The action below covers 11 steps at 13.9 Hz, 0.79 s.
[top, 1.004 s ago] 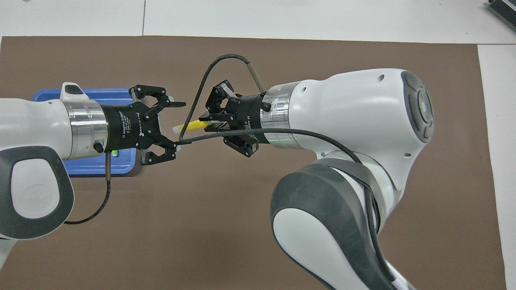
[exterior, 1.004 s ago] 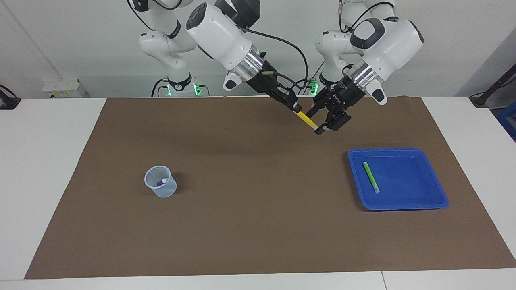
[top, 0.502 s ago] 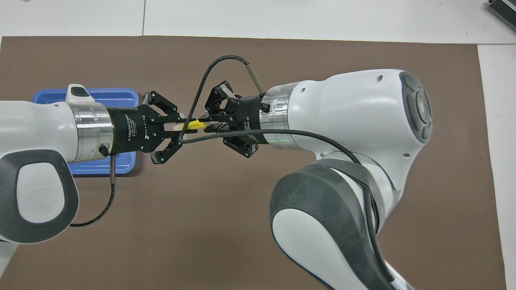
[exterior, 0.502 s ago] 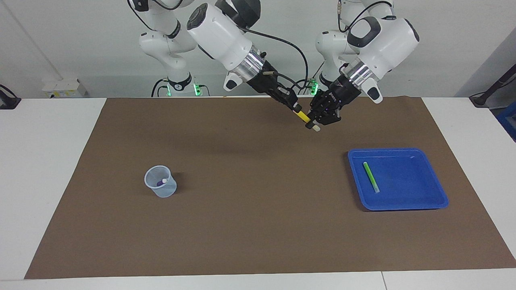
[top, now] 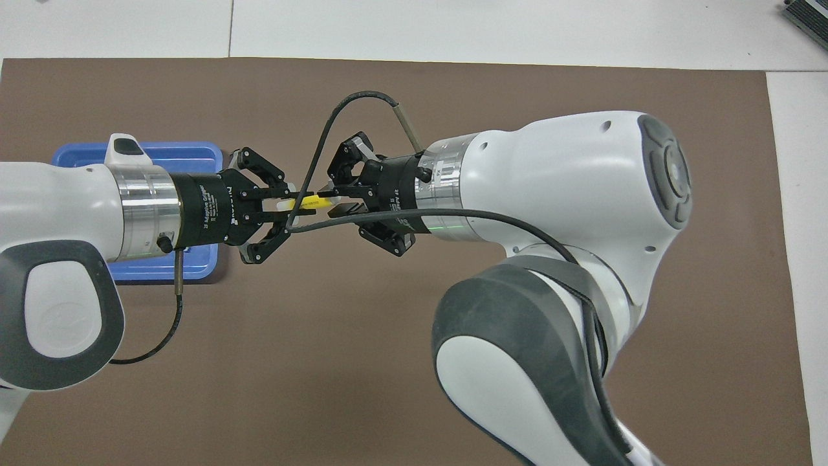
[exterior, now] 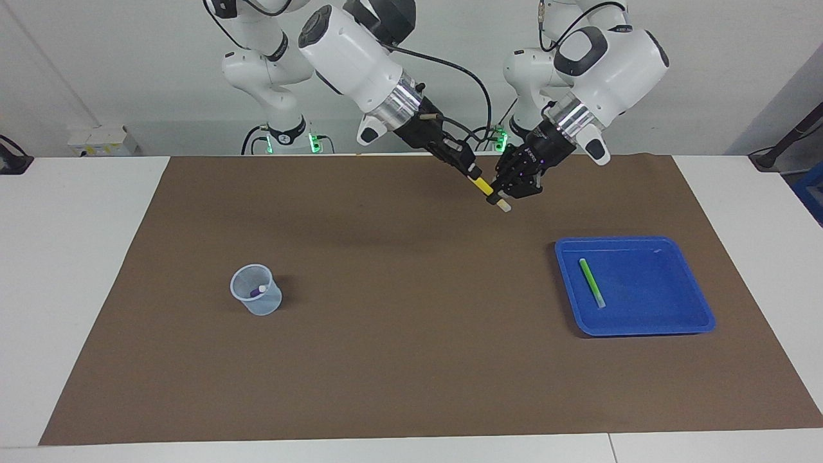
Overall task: Right arm passes pens to left for tray arrangement
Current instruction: 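Close the left gripper on the yellow pen while the right gripper releases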
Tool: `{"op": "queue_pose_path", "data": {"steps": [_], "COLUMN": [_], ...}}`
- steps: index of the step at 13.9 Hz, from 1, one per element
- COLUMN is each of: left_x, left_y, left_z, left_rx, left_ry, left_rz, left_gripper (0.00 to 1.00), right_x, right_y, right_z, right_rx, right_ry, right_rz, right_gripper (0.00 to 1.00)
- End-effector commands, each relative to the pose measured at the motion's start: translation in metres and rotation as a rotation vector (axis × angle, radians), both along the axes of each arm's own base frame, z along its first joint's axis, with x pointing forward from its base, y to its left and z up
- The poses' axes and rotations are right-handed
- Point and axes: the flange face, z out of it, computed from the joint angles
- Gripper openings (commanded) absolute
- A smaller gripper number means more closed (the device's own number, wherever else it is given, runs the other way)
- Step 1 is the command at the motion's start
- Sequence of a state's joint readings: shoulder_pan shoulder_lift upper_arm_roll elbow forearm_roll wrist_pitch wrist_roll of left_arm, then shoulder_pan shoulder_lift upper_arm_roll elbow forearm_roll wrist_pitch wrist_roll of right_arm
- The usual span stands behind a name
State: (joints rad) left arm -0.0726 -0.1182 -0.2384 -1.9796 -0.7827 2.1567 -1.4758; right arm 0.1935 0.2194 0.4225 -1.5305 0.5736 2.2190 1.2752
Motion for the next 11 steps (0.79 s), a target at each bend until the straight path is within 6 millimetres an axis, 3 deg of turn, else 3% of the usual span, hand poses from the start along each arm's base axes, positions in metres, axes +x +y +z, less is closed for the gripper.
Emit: {"op": "queue_pose_path", "data": {"steps": [1, 8, 11], "left_x": [-0.009, -0.013, -0.022], "left_y": [0.011, 0.061, 0.071], "left_z": [0.000, -0.008, -0.024], "left_rx": [0.009, 0.057, 0.204], "left_ry": [-0.034, -0.098, -0.214], "left_rz": [-0.078, -0.230, -0.445], "left_gripper": [0.00, 0.00, 0.00], "right_x": [-0.003, -0.013, -0.010], "right_y": [0.000, -0.024, -0.039], "right_z": [-0.001, 0.000, -0.003], "right_rx": [-0.004, -0.152, -0.220], "right_ry": [0.013, 0.019, -0.014], "right_rz": [0.035, 0.185, 0.237], "right_gripper": [1.00, 1.00, 1.00]}}
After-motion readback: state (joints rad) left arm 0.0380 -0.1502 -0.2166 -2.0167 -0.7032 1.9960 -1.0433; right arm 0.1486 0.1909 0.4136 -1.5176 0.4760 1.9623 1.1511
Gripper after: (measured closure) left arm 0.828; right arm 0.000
